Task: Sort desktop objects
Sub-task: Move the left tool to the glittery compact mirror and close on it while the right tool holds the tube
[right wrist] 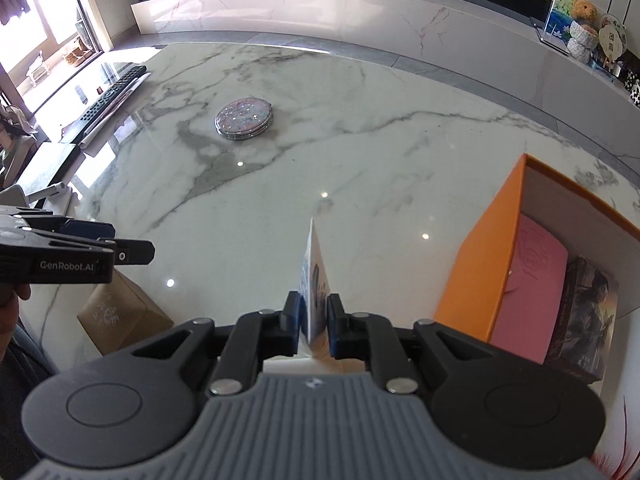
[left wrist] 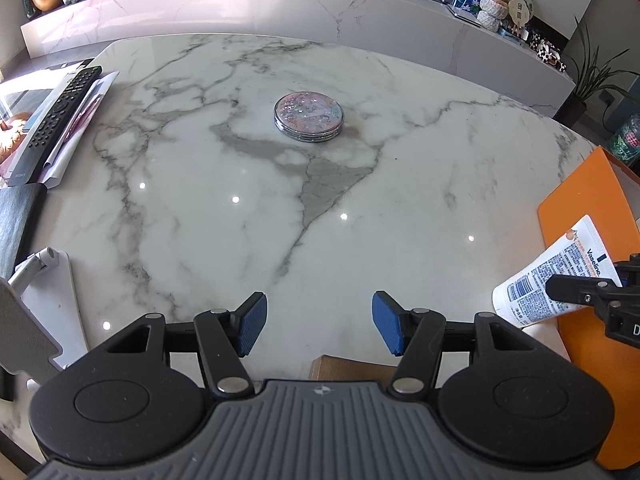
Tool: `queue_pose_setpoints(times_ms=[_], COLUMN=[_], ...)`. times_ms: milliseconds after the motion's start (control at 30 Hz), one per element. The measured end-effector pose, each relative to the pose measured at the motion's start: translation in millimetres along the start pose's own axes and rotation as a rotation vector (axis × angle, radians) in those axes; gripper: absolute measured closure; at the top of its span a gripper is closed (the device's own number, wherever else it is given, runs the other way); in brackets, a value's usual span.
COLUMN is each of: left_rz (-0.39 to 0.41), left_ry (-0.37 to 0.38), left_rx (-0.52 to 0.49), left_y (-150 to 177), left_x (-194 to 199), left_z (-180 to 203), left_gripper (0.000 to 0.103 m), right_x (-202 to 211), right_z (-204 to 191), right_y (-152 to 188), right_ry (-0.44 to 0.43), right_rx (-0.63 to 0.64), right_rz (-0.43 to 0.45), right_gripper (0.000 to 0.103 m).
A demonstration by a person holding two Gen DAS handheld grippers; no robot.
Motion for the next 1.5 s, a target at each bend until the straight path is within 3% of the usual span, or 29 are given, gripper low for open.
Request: queue_pose_setpoints(times_ms=[100,200,267,300,433,533,767,1100,1367,1433,1467,1500], left_rz=[0.006,0.016,0.028,0.034,0.08,0.121,0.119,0.137,0.187,0.193,0.199,0.201], left_ry=[0.02,0.031,0.043,0.046,0.024,0.006,-0.066,-0.116,-0.123,-0.115,-0.107,-0.105], left_rx=[-0.017,-0.027,-0.036,-0.044,-0.068,-0.082,-0.129,-0.106,-0.079,-0.083,-0.09,-0.095], left_y=[-2,-7,-15,-20,-56,-87,-129,-130,-130,-130,-130,-130], left_x=[2,6,9,10,6,-8,-71,-124,-131,-131,-130,-128], left_z=[6,9,11,12,9,7,7,-2,-8,-6,-4,-3], left_gripper=[0.035,0.035,0.035,0.035,0.028,0.018,0.016,0.016,0.004,0.007,0.018,0.018], right_x=[3,6,9,10,12,13,9,-10,-13,-11,-9,-6], right_z=[2,3,2,2,5,12,31,47,53,55,56,57], right_y=[0,-7,-11,-12,-22,-37,-68,-75,-74,-73,-73,-73], right_ry=[0.006,-0.003,-0.01,-0.014,-0.029,-0.043,-0.037,-0.081,-0.091,-0.091,-0.092,-0.091], right_rx=[0.012,0.018,0.024,0.028,0.019,-0.002,-0.001,-0.041,-0.078,-0.099,-0.108,-0.116], right_rz=[0.013,0.029,0.037,0.038,0.066,0.1,0.156,0.17,0.192,0.2,0.207,0.214], right_gripper=[0.08,0.08,0.085,0.094,0.095,0.095,0.095,0.095,0.095,0.095,0.095,0.095])
Point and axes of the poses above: each gripper's, at about its wrist camera, not at the fingertips, and x roughly against the way its jaws point, z to its right, y to its underside, the point moved 7 cm from there along -x, roughly the way its jaws point, and after that the axes turned 3 degrees about z, right-handed, at the moved point
